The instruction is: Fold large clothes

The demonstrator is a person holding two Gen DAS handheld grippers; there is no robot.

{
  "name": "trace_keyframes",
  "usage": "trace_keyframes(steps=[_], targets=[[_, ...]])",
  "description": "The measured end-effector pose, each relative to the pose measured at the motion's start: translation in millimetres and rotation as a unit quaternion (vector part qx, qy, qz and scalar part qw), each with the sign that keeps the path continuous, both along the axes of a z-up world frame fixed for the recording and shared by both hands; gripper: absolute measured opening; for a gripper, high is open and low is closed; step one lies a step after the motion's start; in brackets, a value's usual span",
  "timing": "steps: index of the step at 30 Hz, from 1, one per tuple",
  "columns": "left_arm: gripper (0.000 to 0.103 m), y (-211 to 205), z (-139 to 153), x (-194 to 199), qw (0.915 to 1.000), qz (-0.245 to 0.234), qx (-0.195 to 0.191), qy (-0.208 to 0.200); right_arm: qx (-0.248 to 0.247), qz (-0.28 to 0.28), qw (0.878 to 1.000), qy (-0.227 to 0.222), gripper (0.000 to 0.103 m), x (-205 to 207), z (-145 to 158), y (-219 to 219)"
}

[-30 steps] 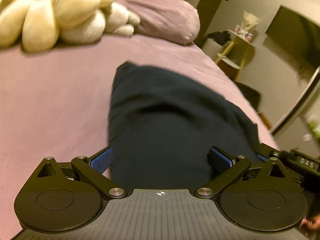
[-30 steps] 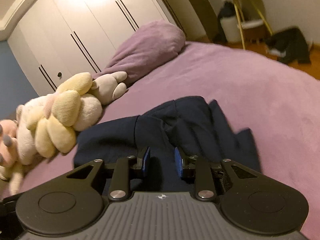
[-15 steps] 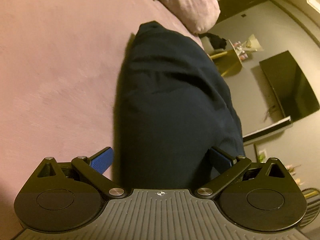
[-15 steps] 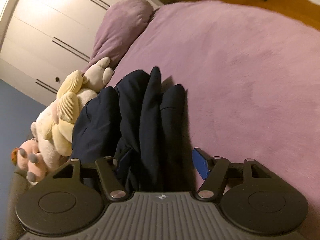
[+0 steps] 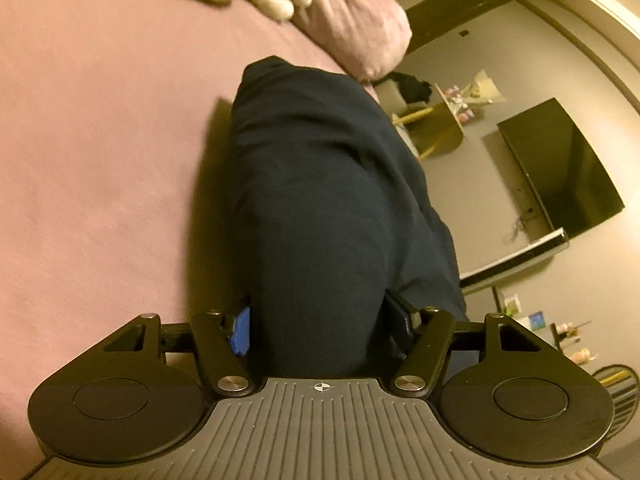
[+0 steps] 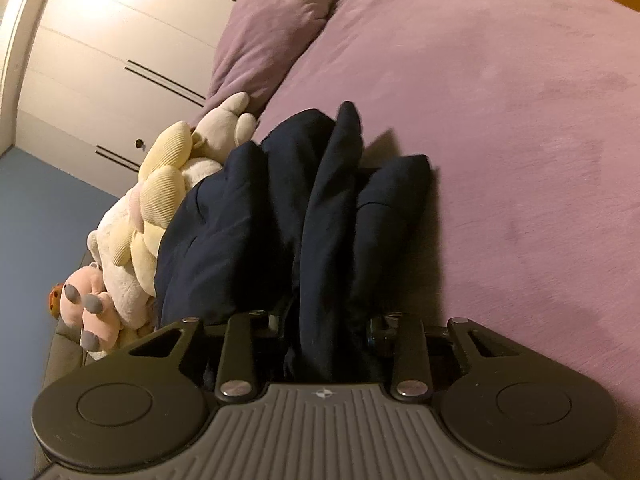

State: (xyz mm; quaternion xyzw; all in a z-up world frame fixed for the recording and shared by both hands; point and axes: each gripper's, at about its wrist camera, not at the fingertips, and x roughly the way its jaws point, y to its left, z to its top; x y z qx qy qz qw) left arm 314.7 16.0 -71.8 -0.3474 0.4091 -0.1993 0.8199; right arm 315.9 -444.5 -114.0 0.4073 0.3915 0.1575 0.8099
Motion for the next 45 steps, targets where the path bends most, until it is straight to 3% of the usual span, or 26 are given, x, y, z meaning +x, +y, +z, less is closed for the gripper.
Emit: trace_keyframes(steps=[6,10,13,17,19,21,23,25,26,29,31,36,39,42,44,45], targets=[[0.072,68,9,-32,0.9978,0.053,0.039,0.012,0.023,0.06,0.998,0.002,0.032,6,-1,58],[0.076,91,-2,-47,0.993,0.086,0.063,0.049,0.027,0.097,0.995,-0.001,0.037,8,-6,106],[0.081,84,17,-64,0.9893,0.089,0.115,0.009,-0.01,0.084,0.996,-0.009,0.051,2,5,119],[0.087,56,41,-102,0.9817,0.091,0.166,-0.022,-0.086,0.039,0.995,-0.019,0.051,-25,41,113],[0.088,45,41,-123,0.9804,0.086,0.176,-0.024,-0.138,0.018,0.988,-0.067,0.051,-50,69,116],[0.089,32,37,-135,0.9768,0.083,0.197,-0.013,-0.196,0.02,0.97,-0.14,0.051,-82,100,133],[0.09,27,34,-141,0.9727,0.083,0.216,-0.014,-0.22,0.053,0.956,-0.186,0.05,-106,117,156],[0.091,23,31,-145,0.9685,0.083,0.234,-0.013,-0.25,0.091,0.942,-0.203,0.042,-119,118,182],[0.093,19,29,-143,0.9655,0.077,0.249,-0.01,-0.285,0.102,0.933,-0.197,0.036,-122,112,195],[0.096,7,22,-144,0.9573,0.065,0.281,-0.015,-0.34,0.106,0.922,-0.152,0.037,-116,87,211],[0.098,-1,18,-144,0.9507,0.069,0.302,-0.023,-0.367,0.11,0.912,-0.149,0.037,-113,69,213],[0.103,-11,16,-144,0.9385,0.079,0.335,-0.028,-0.361,0.104,0.915,-0.149,0.038,-106,54,208],[0.103,-17,25,-153,0.9317,0.088,0.352,-0.023,-0.38,0.108,0.907,-0.147,0.039,-111,57,215],[0.102,-21,40,-170,0.9271,0.096,0.362,-0.017,-0.377,0.103,0.911,-0.133,0.047,-122,67,217],[0.102,-24,51,-190,0.9242,0.105,0.367,-0.016,-0.389,0.088,0.91,-0.111,0.074,-133,74,216],[0.102,-25,54,-198,0.9232,0.107,0.369,-0.014,-0.397,0.08,0.909,-0.097,0.074,-142,77,215]])
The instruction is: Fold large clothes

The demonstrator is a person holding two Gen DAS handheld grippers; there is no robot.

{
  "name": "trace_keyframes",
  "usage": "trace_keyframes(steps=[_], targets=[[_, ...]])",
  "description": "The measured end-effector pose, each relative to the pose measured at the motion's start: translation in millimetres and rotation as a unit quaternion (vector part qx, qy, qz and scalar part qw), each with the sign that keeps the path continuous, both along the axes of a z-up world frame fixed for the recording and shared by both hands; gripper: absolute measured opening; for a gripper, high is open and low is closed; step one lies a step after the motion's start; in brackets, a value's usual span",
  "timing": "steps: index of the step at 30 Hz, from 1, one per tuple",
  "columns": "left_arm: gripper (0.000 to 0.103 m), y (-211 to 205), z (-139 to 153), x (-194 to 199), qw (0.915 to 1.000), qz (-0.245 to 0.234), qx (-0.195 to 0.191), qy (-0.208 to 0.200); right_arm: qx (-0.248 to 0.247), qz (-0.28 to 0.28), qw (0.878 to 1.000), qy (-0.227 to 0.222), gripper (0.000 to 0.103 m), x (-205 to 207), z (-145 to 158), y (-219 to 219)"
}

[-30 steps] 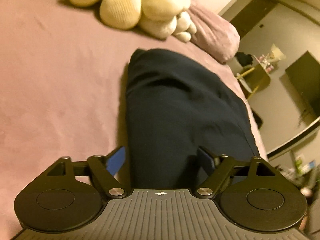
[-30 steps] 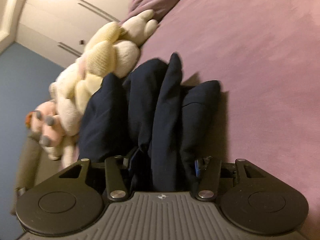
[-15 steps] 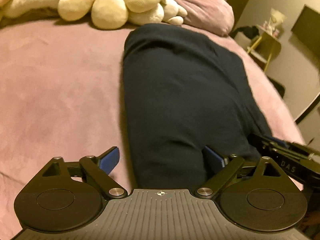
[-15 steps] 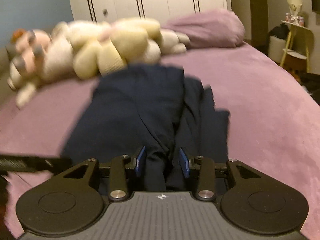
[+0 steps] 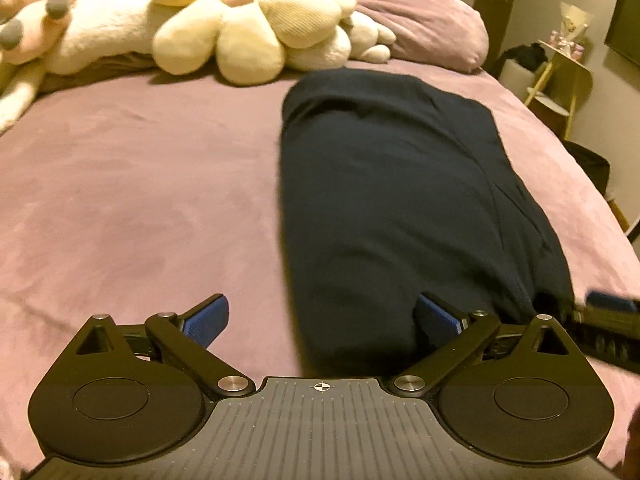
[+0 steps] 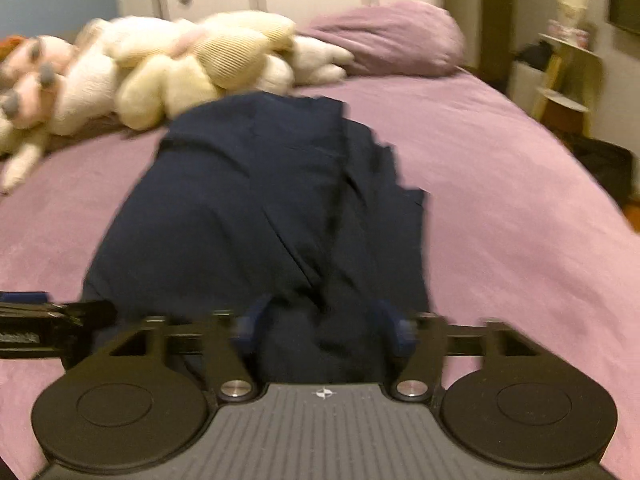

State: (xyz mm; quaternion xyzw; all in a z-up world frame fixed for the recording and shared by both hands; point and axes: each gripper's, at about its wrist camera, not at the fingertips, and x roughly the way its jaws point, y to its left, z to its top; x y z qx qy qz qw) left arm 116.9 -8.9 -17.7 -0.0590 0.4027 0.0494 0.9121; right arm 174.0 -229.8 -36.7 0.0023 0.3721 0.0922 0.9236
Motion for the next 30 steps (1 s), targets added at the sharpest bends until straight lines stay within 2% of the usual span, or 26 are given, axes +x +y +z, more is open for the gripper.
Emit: trace_keyframes(steps=[2,5,8,9,12,16,26,30], targets=[[0.103,-5,5,-15,0.9999,0.005,0.012,0.01,0.003,-0.009,1.0,0.015,0.081,-23,7,-5],[0.103,-15,12,-31,0.9992,-0.004,0.035,0.019,-0.021,-0.031,0.996,0.087,0.083,-49,3,-7],[0.103,-19,21,-41,0.9992,-0.003,0.034,0.02,-0.012,-0.04,0.992,0.117,0.086,-65,5,-9],[0.103,-20,24,-43,0.9993,-0.001,0.033,0.017,-0.007,-0.042,0.992,0.12,0.088,-68,7,-10],[0.103,-22,31,-48,0.9992,0.004,0.04,0.003,-0.012,-0.04,0.993,0.109,0.102,-76,20,-5],[0.103,-23,35,-51,0.9988,0.01,0.048,0.0,-0.021,-0.03,0.997,0.071,0.103,-84,34,0],[0.103,-29,38,-50,0.9977,0.01,0.066,-0.006,-0.059,-0.046,0.994,0.081,0.103,-82,42,8],[0.103,-30,37,-49,0.9976,0.008,0.068,-0.005,-0.055,-0.051,0.993,0.088,0.103,-81,41,7]])
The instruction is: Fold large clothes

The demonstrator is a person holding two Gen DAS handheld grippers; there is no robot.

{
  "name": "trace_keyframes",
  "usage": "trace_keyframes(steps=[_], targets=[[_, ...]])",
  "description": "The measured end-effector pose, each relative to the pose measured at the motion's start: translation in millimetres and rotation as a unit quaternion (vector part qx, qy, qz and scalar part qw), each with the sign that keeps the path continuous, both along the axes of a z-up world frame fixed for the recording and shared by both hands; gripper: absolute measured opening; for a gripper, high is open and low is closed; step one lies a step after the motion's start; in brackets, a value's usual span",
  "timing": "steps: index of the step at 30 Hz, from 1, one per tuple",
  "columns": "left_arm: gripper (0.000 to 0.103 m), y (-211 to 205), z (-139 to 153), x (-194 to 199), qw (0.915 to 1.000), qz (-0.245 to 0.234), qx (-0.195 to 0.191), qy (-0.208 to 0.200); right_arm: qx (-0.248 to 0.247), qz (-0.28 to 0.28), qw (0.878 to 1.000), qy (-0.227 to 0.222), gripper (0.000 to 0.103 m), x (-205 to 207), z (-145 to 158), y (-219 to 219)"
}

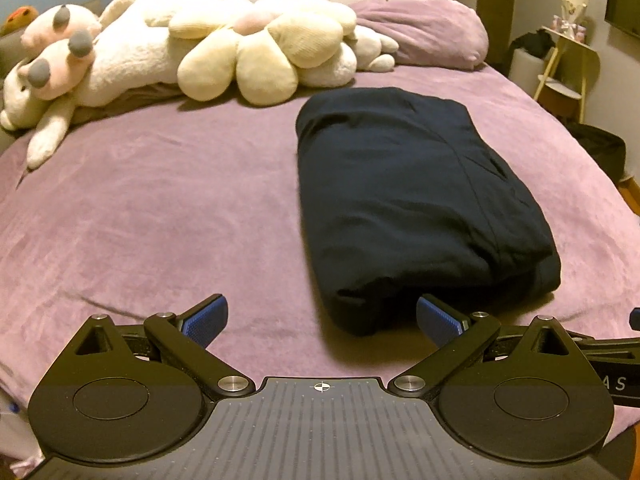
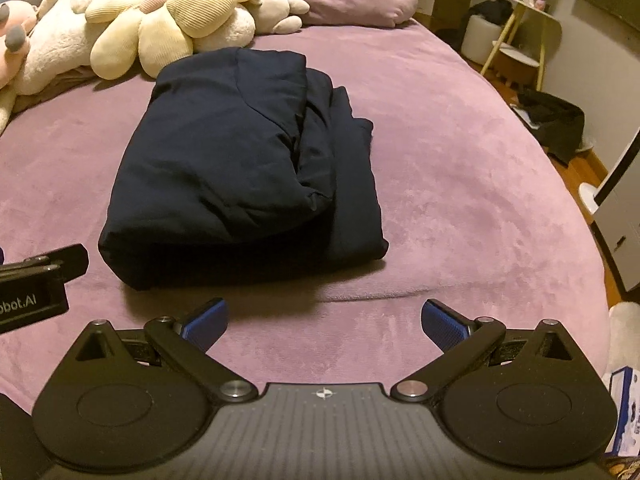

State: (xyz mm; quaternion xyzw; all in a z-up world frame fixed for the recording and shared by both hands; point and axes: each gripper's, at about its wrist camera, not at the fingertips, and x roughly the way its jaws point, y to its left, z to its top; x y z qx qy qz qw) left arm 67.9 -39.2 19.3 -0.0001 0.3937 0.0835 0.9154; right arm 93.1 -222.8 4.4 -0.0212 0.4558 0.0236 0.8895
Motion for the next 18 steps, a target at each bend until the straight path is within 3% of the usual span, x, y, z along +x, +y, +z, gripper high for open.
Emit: trace_keyframes(steps=[18], targets=[[0.103,-4.1,-4.5,1.4,1.0,-0.005,0.005,0.004,-0.006,-0.009,1.0,0.011,0.103,1.8,-1.6,-1.9]])
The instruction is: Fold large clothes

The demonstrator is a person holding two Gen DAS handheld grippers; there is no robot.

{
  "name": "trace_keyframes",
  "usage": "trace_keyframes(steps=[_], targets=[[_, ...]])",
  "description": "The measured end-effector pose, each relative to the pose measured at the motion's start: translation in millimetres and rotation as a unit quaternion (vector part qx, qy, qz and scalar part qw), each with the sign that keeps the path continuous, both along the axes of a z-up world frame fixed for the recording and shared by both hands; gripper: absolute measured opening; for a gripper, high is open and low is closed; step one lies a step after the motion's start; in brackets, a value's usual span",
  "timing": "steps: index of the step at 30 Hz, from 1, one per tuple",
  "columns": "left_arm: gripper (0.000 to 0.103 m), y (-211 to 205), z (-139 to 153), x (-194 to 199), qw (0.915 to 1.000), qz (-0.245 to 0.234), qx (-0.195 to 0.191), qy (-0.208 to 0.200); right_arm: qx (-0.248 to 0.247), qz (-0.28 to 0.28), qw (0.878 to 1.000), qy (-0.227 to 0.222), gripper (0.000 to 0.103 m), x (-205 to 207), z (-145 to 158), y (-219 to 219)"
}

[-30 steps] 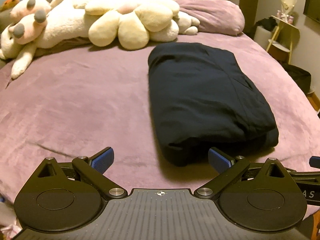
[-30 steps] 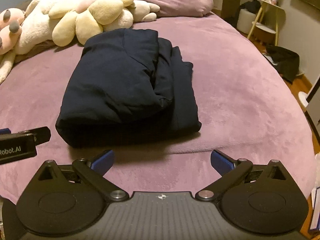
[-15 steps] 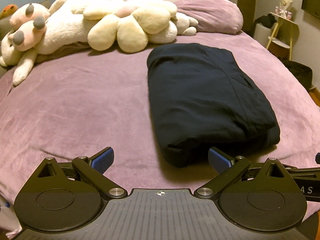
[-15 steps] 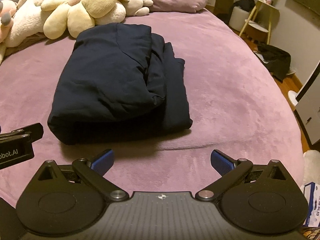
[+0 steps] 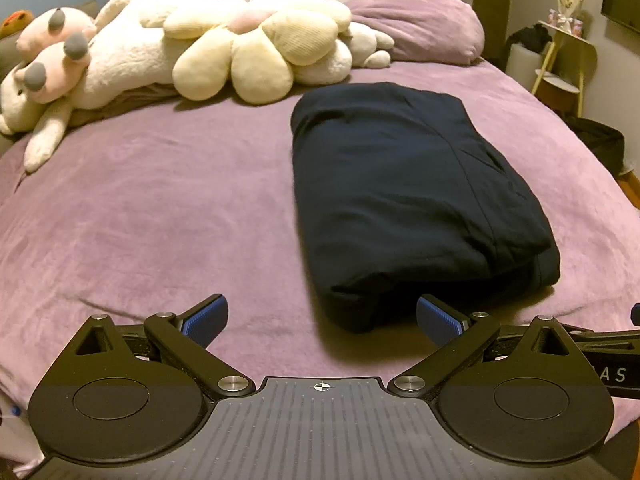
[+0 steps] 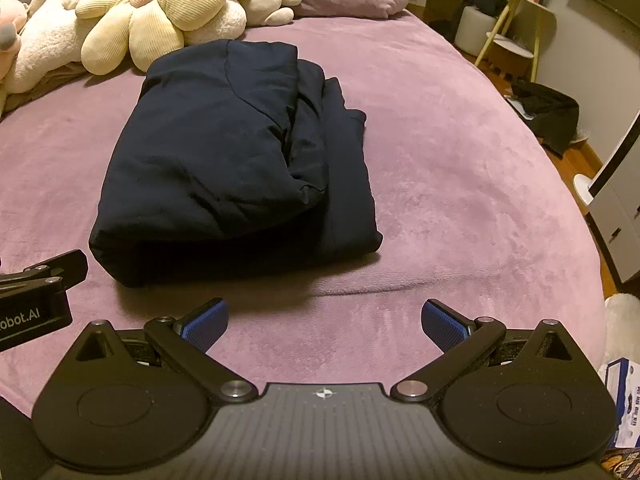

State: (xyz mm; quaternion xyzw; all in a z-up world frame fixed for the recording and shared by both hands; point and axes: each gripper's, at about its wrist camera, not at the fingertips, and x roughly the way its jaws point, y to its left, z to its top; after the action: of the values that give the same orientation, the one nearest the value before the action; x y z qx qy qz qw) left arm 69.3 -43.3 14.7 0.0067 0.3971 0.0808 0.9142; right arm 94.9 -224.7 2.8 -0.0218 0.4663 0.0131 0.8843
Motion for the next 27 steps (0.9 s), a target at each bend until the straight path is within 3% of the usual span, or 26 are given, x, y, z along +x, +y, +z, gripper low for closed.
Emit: trace_keyframes(steps=[27], targets=[[0.103,-2.6,-1.9,0.0,1.0,-0.004,0.001,0.001,0.005,0.0,1.0,-0.002,0.103,-3.2,1.4,-2.1]])
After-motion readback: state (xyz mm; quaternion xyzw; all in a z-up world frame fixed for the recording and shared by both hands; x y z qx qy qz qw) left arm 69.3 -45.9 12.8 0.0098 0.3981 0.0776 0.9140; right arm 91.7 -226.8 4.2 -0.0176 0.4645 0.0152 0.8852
